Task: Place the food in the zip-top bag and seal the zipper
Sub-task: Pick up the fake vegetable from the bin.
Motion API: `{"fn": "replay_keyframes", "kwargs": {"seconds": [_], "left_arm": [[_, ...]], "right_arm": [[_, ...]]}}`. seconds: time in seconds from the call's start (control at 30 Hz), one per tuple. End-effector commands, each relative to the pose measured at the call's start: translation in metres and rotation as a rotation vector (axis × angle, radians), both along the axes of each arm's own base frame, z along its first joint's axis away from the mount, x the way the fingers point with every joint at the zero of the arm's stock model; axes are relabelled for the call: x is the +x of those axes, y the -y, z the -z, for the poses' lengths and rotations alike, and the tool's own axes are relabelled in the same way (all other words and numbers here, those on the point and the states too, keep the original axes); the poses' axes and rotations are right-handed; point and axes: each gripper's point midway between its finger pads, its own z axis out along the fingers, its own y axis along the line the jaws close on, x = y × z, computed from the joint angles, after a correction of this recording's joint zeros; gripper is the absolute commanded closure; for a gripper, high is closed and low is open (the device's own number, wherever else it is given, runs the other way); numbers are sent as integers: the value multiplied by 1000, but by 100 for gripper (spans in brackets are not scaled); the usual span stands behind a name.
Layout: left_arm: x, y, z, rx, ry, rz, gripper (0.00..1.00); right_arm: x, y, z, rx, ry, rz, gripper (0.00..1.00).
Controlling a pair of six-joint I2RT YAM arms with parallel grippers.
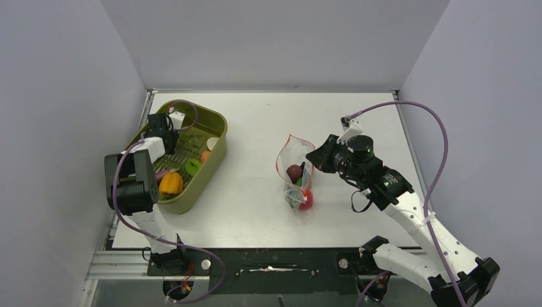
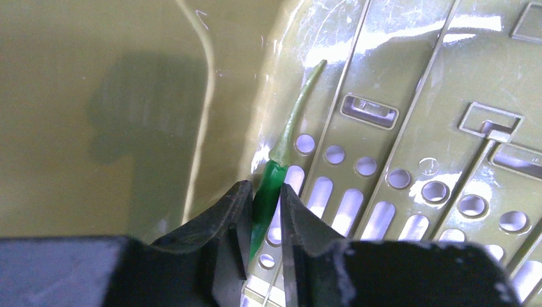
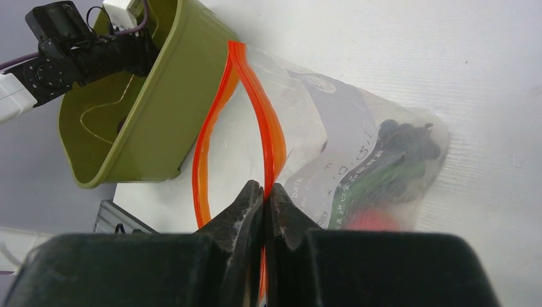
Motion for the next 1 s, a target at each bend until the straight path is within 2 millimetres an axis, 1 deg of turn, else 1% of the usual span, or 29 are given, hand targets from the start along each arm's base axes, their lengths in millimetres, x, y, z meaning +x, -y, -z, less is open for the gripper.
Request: {"fn": "replay_keyframes", "kwargs": {"seconds": [0.0, 0.07, 0.2, 0.27, 0.4, 0.6, 0.73, 0.83, 0.97], "left_arm": [[1, 10, -29, -51, 36, 14, 86], [0, 9, -38, -55, 55, -13, 90], [0, 12, -61, -92, 118, -61, 90], [2, 16, -75, -133, 164, -79, 91], [4, 37, -102, -270, 260, -94, 92], [-10, 57, -121, -399, 370, -105, 92], [-14, 63, -137, -431, 438, -94, 93], [-15, 68, -158, -455, 502, -76, 93], [-20, 77, -192, -492, 599, -34, 93]], "right_arm": [[1, -2, -19, 39, 59, 8, 100], [1, -2, -19, 37, 60, 7, 100], [-1, -1, -18, 35, 55, 10, 100], [-1, -1, -18, 38, 55, 11, 100], [0, -3, -17, 41, 51, 4, 100], [2, -6, -15, 34, 46, -4, 100], [4, -10, -13, 39, 35, -4, 100], [6, -13, -12, 47, 27, -3, 100], [8, -17, -13, 61, 20, -9, 100]]}}
